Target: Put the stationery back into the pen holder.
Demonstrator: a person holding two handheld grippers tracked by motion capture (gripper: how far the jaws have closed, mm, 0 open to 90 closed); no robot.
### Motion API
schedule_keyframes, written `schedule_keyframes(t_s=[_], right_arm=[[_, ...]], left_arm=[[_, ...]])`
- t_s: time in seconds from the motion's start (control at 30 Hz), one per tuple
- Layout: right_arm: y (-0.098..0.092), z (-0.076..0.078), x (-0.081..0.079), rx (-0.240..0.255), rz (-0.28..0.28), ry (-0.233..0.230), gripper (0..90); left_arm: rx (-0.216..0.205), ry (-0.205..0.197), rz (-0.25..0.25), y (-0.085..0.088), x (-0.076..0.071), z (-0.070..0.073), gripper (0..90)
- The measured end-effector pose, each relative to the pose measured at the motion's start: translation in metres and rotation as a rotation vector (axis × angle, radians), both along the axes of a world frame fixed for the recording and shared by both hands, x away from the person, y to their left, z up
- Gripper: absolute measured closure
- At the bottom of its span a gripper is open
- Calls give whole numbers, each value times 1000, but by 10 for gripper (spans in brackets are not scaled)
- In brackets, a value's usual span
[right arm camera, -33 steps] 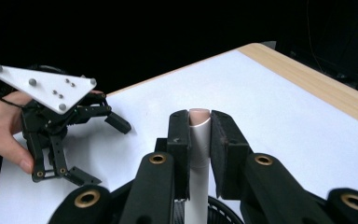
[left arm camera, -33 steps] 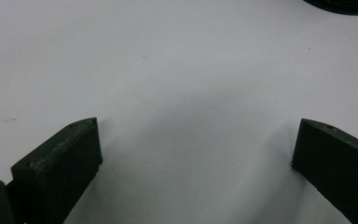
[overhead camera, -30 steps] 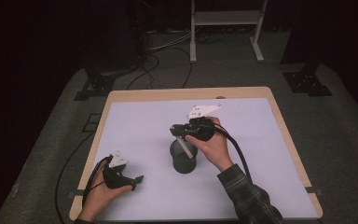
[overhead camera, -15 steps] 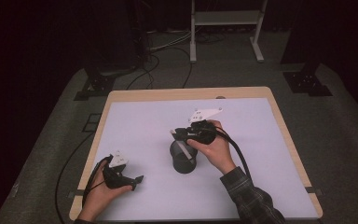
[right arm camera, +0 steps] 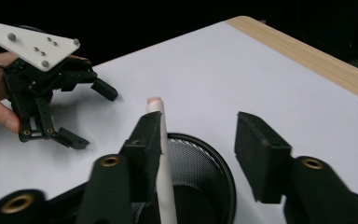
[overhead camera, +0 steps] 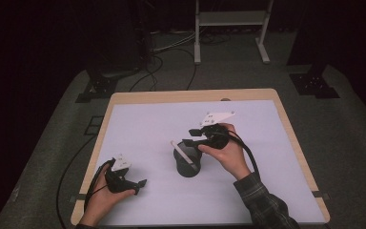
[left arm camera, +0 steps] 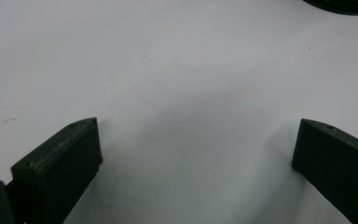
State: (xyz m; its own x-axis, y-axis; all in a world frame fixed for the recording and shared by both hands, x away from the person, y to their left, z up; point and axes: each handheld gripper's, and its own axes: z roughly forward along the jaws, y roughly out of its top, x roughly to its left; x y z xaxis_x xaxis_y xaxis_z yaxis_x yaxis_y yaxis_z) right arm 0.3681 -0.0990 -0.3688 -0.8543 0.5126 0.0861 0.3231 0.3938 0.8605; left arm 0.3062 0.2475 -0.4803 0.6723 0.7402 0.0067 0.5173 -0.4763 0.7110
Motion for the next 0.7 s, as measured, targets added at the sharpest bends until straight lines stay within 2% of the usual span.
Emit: schedule_keyframes(t_s=[0.17,0.3,0.33,0.37,0.43,0.6,0.7], right_arm=[[-18,-3,-5,0,-34,-8,377],[-38,-9,-8,-5,-67,-4,330],[-43,-11,-9,-12,-78,-1,319],[-49,-13,-10,-40,-98,-6,294],[-60,-17,-13,-55,-121,-8,293],[-84,-25,-19,-50,-154,10,280],[-97,-31,-25,-71,-174,19,266]], left_arm=[[1,-1,0,0,0,0,3],[0,-1,0,0,0,0,3],[2,1,-1,0,0,0,3],[0,-2,1,0,0,0,3],[-1,-4,1,0,0,0,3],[0,-4,0,0,0,0,3],[1,-5,-1,0,0,0,3]])
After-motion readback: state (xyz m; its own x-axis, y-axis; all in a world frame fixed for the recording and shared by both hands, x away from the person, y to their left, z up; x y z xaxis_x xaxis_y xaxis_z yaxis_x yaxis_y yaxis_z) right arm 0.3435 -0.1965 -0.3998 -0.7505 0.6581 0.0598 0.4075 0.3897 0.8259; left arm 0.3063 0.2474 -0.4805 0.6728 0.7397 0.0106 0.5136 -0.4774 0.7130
